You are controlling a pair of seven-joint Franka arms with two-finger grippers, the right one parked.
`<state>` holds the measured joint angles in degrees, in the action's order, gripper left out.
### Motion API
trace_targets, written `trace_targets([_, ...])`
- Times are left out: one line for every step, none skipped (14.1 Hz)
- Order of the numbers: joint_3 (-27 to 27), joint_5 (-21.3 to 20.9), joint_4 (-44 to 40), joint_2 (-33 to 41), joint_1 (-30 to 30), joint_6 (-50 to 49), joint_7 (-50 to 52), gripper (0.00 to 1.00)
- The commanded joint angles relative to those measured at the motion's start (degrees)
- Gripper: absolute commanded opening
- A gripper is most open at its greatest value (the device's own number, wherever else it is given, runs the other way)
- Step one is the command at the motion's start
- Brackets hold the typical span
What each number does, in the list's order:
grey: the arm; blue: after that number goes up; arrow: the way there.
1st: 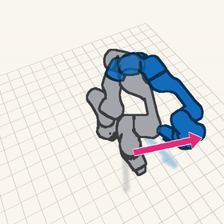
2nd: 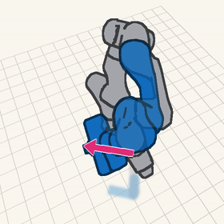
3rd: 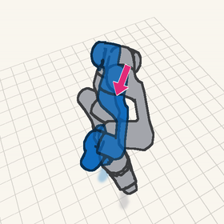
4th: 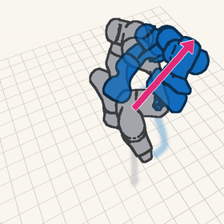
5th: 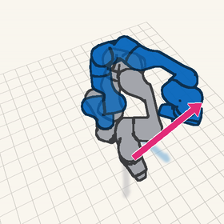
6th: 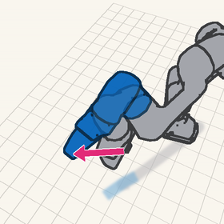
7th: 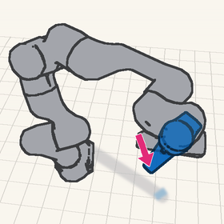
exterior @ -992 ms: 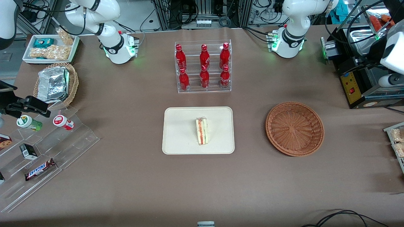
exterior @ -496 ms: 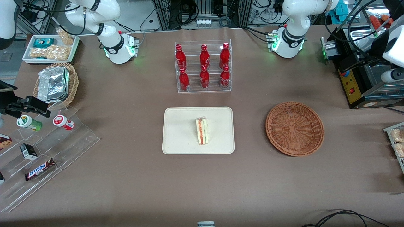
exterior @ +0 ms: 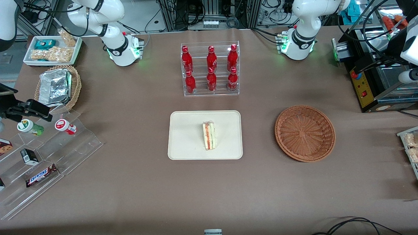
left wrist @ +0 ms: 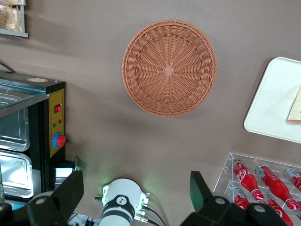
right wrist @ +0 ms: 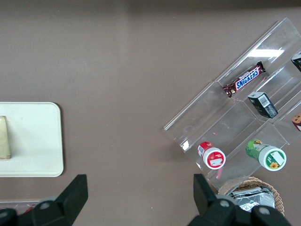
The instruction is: Place sandwich from basket to tray
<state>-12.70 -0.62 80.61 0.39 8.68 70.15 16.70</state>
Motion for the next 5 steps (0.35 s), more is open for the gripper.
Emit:
trace_targets([0.1, -0.5, 0.4, 0.5, 0.0, 0.7, -1.0, 1.0])
trace_targets([0.1, -0.4, 0.2, 0.1, 0.0, 0.8, -1.0, 1.0])
trace_targets([0.1, -0.3, -0.2, 0.0, 0.0, 0.7, -1.0, 1.0])
trace_targets([0.2, -0.2, -0.2, 0.0, 0.0, 0.8, -1.0, 1.0])
trace_targets([0.1, -0.3, -0.2, 0.0, 0.0, 0.7, -0.9, 1.0])
